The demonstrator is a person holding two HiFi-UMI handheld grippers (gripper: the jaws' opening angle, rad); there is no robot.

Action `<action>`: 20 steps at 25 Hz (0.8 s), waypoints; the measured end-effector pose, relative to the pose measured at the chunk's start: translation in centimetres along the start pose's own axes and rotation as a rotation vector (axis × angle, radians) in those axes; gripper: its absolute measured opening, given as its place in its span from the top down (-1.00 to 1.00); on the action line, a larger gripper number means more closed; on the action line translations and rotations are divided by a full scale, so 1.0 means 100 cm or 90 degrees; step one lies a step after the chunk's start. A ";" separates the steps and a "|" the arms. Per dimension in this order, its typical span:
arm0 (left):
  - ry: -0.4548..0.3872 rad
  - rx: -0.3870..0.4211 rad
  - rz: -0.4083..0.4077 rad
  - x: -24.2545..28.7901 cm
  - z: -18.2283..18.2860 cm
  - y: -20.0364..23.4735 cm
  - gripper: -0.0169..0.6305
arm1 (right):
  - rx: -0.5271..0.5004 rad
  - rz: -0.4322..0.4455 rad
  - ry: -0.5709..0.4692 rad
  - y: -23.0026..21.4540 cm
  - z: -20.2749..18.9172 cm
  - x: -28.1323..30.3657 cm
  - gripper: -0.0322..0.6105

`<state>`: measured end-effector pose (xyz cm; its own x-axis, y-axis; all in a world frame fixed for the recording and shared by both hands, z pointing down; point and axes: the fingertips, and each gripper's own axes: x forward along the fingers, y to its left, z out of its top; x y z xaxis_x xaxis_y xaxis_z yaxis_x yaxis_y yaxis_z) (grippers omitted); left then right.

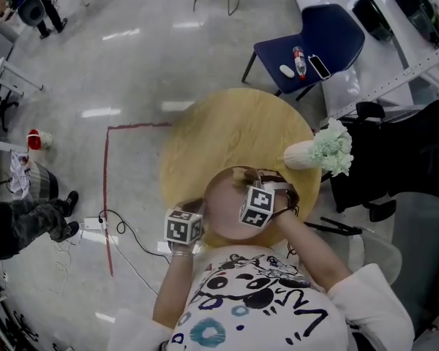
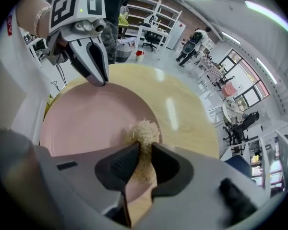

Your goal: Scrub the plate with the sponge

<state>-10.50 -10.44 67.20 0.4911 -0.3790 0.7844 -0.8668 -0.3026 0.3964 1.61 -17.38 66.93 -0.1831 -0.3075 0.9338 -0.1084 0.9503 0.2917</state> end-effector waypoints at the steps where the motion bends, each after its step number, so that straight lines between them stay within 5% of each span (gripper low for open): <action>1: -0.002 0.000 0.001 0.000 0.001 -0.001 0.83 | -0.003 0.004 0.005 0.001 -0.004 -0.004 0.61; 20: -0.013 0.024 0.007 0.004 -0.004 -0.005 0.88 | -0.029 0.196 0.060 0.117 -0.053 -0.056 0.67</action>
<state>-9.95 -10.11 67.52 0.4834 -0.4001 0.7786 -0.8685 -0.3309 0.3691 6.53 -4.31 66.15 -0.1084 -0.0013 0.9941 -0.0186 0.9998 -0.0008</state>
